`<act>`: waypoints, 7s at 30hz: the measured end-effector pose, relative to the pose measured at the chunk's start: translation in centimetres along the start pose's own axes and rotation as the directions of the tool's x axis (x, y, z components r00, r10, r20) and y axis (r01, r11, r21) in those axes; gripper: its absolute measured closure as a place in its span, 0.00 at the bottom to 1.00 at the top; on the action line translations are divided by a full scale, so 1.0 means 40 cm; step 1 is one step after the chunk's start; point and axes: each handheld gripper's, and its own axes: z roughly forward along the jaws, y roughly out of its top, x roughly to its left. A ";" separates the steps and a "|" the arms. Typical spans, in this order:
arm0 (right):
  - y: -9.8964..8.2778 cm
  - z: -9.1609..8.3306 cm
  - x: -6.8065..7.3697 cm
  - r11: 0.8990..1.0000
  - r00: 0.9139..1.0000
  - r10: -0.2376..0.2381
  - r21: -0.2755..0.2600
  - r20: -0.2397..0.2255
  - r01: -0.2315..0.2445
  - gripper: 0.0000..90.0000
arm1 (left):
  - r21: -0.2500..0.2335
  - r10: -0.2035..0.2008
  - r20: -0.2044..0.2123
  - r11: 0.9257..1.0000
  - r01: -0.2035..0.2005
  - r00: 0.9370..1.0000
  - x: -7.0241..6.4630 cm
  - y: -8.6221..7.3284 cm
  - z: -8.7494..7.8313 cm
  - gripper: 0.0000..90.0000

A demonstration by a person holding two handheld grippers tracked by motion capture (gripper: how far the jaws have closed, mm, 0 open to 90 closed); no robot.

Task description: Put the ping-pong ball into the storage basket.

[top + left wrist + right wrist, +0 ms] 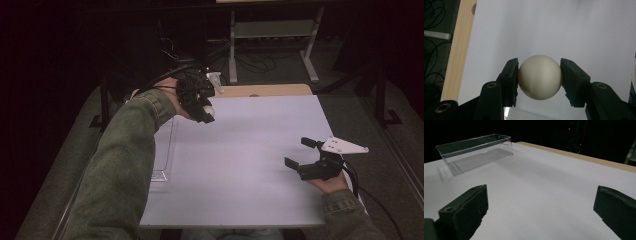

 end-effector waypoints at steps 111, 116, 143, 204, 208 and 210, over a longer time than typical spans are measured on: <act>0.000 -0.007 0.008 1.000 1.000 -0.014 0.024 0.009 0.014 0.00 | 0.101 -0.172 -0.059 0.979 0.178 0.983 -0.042 -0.333 -0.039 0.56; -0.001 -0.007 0.010 0.999 1.000 -0.017 0.030 0.011 0.017 0.00 | 0.083 -0.170 -0.053 0.981 0.174 0.984 -0.043 -0.344 -0.021 0.56; -0.004 -0.004 0.011 0.999 1.000 -0.022 0.043 0.005 0.022 0.00 | 0.118 -0.200 0.018 0.973 0.196 0.980 -0.051 -0.391 0.109 0.56; -0.013 0.012 0.021 0.995 0.999 -0.043 0.092 -0.014 0.044 0.00 | 0.223 -0.235 0.071 0.951 0.215 0.969 -0.053 -0.477 0.263 0.56; -0.013 0.015 0.024 0.994 0.999 -0.046 0.097 -0.014 0.047 0.00 | 0.248 -0.246 0.077 0.943 0.220 0.966 -0.054 -0.476 0.274 0.56; -0.013 0.015 0.025 0.994 0.999 -0.049 0.098 -0.014 0.050 0.00 | 0.254 -0.243 0.079 0.943 0.216 0.967 -0.053 -0.476 0.277 0.56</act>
